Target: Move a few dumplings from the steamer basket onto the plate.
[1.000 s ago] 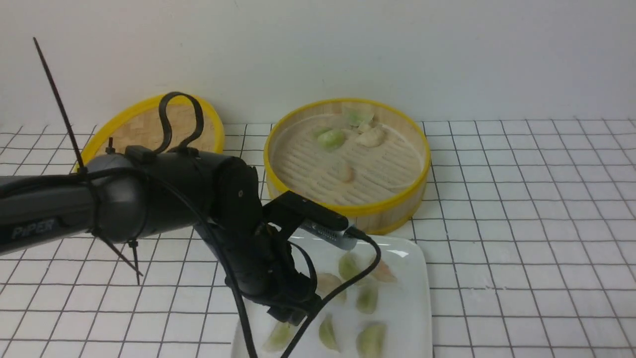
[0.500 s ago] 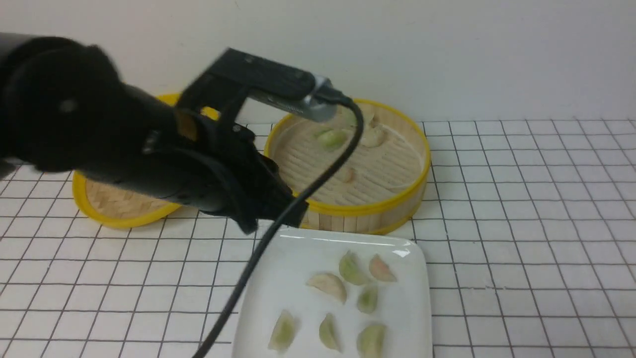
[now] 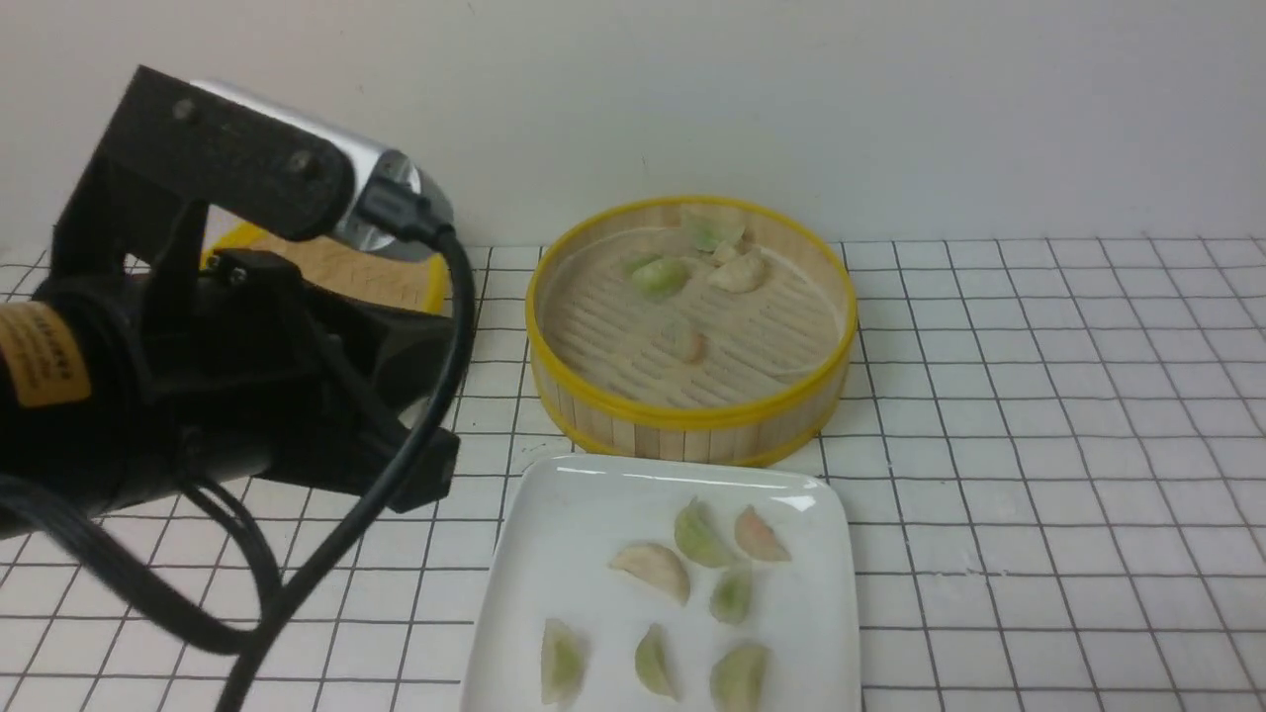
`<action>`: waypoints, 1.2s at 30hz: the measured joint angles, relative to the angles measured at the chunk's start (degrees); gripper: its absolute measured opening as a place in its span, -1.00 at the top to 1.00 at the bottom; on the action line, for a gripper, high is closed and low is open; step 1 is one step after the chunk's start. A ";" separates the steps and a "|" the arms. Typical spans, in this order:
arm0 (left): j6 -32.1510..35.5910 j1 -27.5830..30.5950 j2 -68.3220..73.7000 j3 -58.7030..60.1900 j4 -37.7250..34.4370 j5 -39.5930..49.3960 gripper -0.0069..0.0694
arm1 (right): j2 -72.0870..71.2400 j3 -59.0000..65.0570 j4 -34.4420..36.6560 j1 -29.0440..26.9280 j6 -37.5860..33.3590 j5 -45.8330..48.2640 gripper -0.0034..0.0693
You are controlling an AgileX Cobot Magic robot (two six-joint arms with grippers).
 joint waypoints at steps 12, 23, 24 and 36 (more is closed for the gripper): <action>-14.74 6.78 -21.79 9.29 16.57 5.10 0.83 | 0.00 0.00 0.00 0.00 0.00 0.00 0.95; -10.91 29.25 -47.59 46.47 14.34 -8.01 0.83 | 0.00 0.00 0.00 0.00 0.00 0.00 0.95; -10.85 30.19 -48.84 48.54 13.93 -8.01 0.83 | 0.00 0.00 0.00 0.00 0.00 0.00 0.95; -10.43 30.31 -54.54 51.79 12.47 -4.99 0.83 | 0.00 0.00 0.00 0.00 0.00 -0.16 0.95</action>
